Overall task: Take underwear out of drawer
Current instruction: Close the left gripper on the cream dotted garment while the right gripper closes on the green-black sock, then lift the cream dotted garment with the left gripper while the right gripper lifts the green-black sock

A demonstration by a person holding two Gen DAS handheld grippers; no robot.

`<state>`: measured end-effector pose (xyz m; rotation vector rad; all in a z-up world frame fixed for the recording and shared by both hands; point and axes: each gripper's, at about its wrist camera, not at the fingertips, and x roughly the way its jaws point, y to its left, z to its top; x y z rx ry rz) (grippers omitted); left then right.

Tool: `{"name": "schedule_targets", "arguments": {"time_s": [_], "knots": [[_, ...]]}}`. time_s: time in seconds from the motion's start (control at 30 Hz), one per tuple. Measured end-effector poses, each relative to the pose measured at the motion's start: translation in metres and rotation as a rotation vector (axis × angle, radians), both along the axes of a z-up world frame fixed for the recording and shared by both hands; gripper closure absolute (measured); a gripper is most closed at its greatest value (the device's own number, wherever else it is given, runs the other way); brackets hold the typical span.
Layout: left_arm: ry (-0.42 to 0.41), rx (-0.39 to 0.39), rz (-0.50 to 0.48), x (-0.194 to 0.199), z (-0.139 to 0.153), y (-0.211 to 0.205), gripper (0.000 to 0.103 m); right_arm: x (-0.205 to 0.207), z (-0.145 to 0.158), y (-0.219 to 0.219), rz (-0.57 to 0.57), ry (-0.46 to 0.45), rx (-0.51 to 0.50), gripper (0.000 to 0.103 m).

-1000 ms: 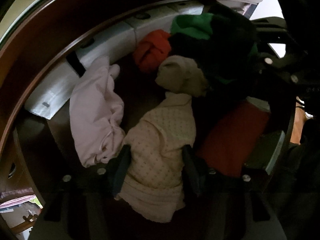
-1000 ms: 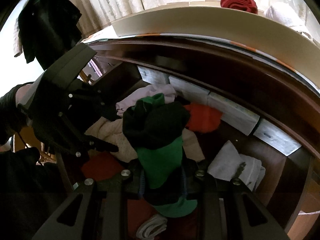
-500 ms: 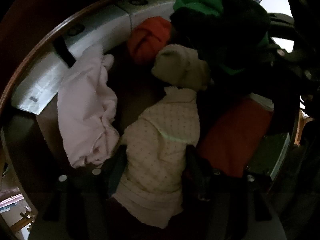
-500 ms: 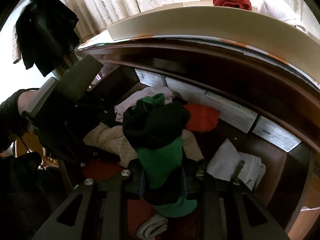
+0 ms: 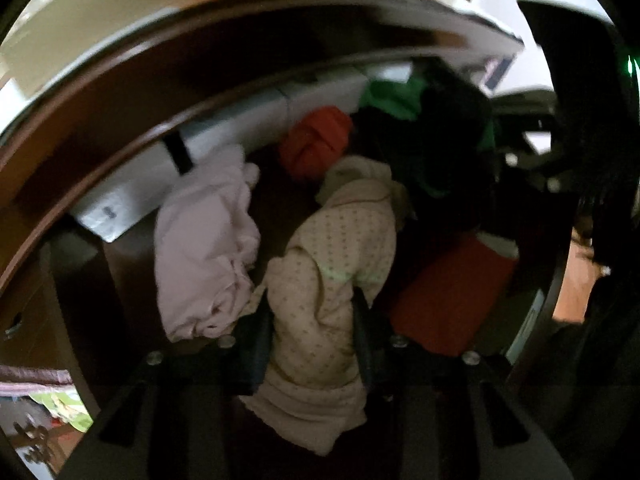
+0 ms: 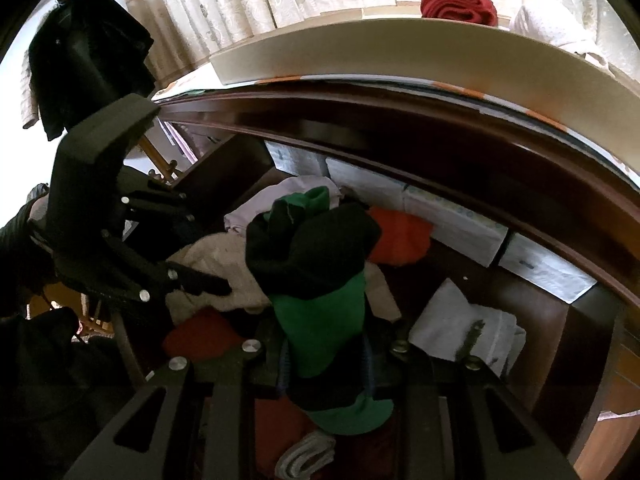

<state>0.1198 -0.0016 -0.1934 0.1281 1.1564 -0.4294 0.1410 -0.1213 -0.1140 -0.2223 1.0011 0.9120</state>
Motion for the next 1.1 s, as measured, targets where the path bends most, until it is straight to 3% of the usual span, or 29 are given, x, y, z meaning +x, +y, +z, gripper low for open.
{"name": "schedule_targets", "arguments": {"time_s": [0.63,0.93,1.1], "knots": [[-0.229,-0.078,0.129,-0.021,0.029,0.013,0.069,-0.005,0.005,-0.001,-0.05,-0.077,-0.036,0.074],[-0.331,-0.038,0.187,-0.037,0.034,0.015,0.069,-0.01,0.011,-0.005,-0.075,-0.125,-0.019,0.074],[-0.359,-0.054,0.229,-0.039,0.036,0.018,0.069,-0.011,0.015,-0.011,-0.098,-0.144,0.003,0.074]]}}
